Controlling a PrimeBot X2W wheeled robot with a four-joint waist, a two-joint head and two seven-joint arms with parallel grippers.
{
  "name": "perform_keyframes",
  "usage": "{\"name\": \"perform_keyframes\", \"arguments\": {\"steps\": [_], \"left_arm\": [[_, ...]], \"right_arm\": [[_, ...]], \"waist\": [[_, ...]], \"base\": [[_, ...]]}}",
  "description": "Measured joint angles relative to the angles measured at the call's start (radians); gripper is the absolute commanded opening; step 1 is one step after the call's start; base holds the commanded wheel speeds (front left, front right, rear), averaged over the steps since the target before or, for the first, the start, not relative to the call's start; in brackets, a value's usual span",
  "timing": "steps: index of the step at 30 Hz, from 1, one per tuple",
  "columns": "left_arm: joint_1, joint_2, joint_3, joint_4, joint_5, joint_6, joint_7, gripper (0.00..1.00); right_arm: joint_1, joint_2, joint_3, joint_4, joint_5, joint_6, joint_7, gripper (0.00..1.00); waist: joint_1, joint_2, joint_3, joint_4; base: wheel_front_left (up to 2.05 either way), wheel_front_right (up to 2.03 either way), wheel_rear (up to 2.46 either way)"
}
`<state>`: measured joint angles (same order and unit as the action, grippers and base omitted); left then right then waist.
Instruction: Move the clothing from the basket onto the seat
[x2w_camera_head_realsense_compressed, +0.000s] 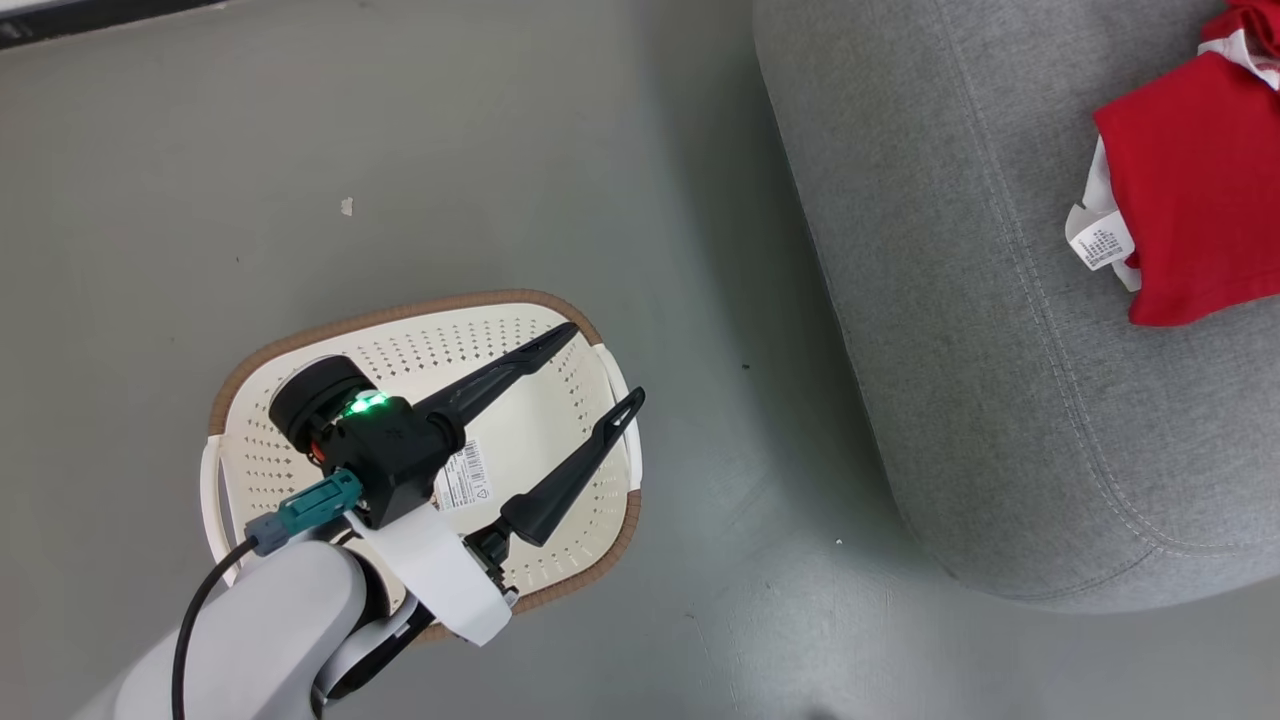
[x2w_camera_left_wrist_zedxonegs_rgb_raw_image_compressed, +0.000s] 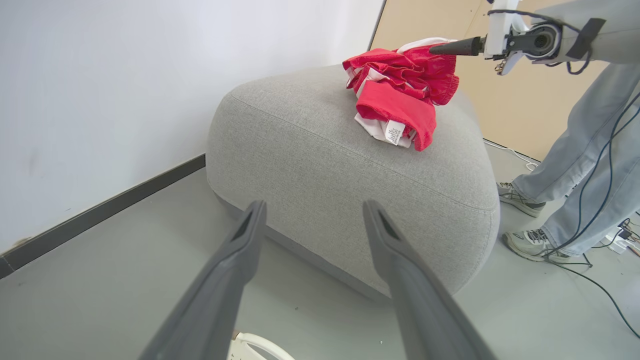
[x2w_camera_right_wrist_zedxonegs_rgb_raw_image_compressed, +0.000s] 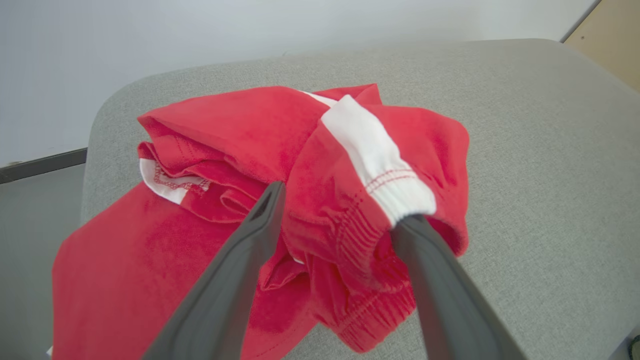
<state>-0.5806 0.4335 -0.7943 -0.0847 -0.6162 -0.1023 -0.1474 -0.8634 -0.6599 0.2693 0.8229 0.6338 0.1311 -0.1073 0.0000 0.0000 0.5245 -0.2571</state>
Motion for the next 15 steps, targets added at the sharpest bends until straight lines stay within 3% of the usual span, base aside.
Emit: {"name": "perform_keyframes", "arguments": {"steps": [15], "left_arm": [[0.02,-0.017,0.0,0.034,-0.016,0.0,-0.021,1.0]], "right_arm": [[0.085,-0.007,0.0,0.03,0.063,0.0,0.004,1.0]], "waist": [[0.0,0.0,-0.066,-0.026]], "base": [[0.0,0.0,0.0]]}}
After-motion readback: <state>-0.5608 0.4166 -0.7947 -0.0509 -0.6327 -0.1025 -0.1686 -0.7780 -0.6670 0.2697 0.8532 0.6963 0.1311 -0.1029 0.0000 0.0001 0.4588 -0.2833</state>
